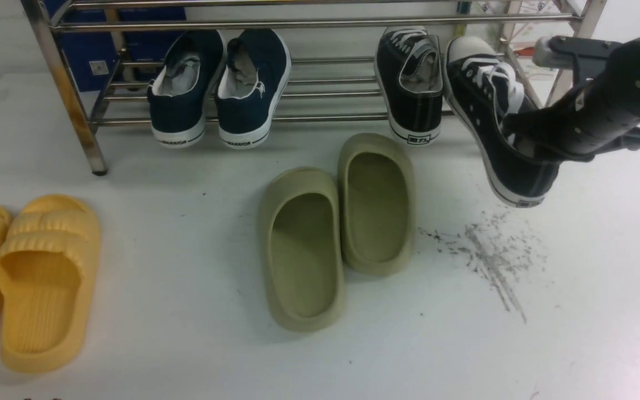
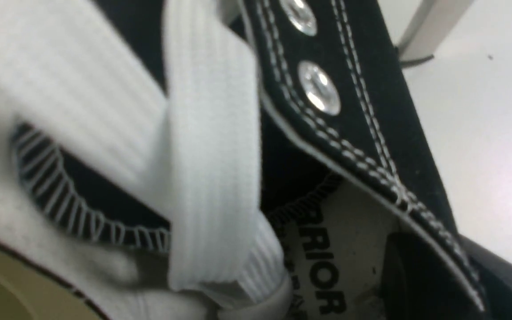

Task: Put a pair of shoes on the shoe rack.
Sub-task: Use the right arm to put a shoe into the shoe rack

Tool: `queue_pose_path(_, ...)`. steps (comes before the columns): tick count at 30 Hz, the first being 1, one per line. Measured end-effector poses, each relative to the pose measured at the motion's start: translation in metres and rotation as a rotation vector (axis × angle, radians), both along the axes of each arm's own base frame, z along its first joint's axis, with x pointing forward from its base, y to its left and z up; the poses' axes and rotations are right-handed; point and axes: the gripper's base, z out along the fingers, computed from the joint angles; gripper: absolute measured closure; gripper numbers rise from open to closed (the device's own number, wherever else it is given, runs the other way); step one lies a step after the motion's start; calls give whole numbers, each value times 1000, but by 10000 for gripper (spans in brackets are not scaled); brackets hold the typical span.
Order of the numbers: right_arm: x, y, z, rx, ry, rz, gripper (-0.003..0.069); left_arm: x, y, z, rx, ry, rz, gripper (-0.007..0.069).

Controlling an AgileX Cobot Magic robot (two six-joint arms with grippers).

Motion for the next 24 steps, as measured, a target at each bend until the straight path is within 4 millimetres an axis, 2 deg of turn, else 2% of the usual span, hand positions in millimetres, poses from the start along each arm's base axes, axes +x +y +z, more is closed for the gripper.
queue_pose_path(5, 20, 2, -2, 64, -15, -31, 577, 0, 0, 0, 0, 0, 0, 386)
queue_pose_path(14, 45, 7, -13, 82, -45, -36, 577, 0, 0, 0, 0, 0, 0, 386)
queue_pose_path(24, 53, 7, -17, 106, -75, -69, 577, 0, 0, 0, 0, 0, 0, 386)
